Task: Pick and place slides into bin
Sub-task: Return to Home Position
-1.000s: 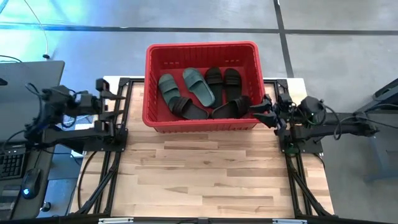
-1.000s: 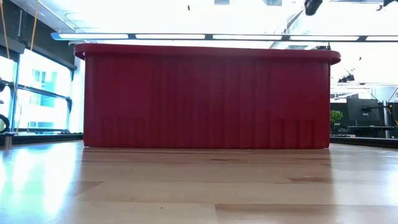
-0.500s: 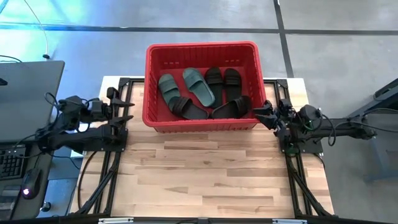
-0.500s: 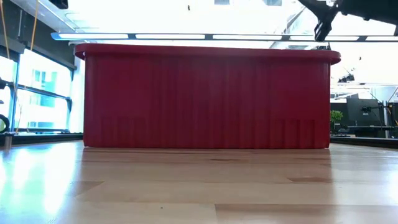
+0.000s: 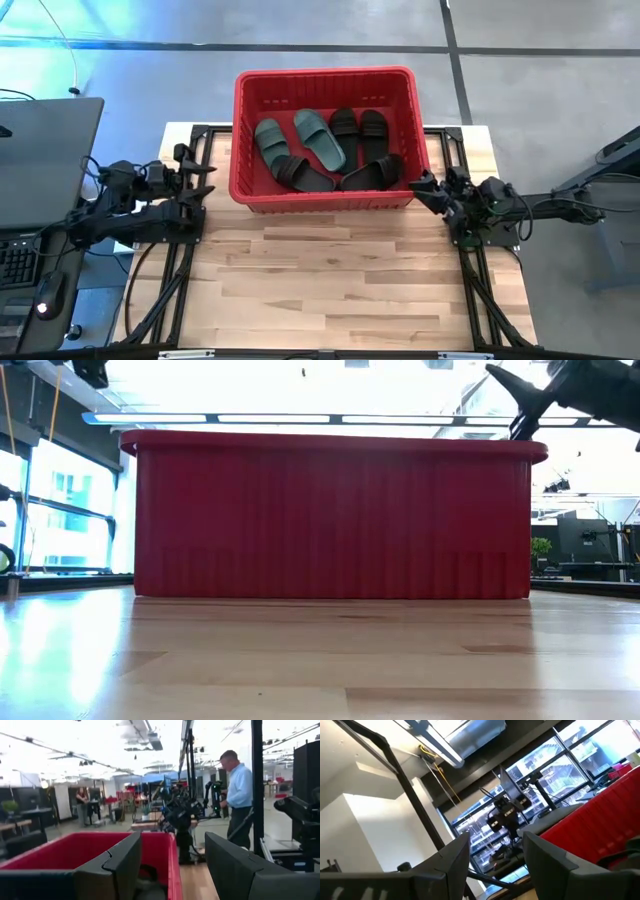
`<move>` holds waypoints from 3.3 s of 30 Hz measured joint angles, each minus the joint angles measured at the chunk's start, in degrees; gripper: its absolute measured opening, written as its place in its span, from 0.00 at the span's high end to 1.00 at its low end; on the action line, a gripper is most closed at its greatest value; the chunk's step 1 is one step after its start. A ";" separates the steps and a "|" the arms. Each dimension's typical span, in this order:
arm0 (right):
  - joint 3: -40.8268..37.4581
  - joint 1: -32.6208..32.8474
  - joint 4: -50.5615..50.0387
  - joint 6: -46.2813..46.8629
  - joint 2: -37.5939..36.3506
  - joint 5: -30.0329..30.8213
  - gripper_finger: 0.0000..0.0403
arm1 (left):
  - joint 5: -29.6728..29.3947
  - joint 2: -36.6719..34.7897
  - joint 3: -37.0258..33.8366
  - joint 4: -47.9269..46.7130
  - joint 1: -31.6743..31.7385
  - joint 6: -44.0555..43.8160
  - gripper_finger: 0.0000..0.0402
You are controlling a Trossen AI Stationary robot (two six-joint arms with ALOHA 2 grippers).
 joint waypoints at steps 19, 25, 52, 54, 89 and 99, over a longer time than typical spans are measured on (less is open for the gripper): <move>0.00 -0.12 -1.26 2.01 -0.02 0.05 0.57 | 2.61 0.02 -19.45 24.61 -0.02 -7.14 0.50; 0.07 -0.16 -4.39 1.77 -0.04 0.16 0.57 | 2.53 0.00 -22.21 25.62 -0.02 -7.09 0.50; -0.04 -0.16 -7.89 -2.76 0.05 1.60 0.57 | 2.07 -0.02 -25.52 24.37 -0.02 -6.66 0.50; -0.04 -0.12 -5.00 -1.82 0.06 -4.03 0.57 | 2.05 -0.02 -25.52 24.39 -0.02 -6.65 0.50; 0.04 -0.13 -24.85 -7.57 -21.82 -14.18 0.57 | 2.00 -0.02 -25.52 24.36 0.00 -6.70 0.50; 0.04 -0.12 -10.57 -2.07 -21.81 -26.90 0.57 | 2.00 -0.02 -25.54 24.37 -0.02 -6.70 0.50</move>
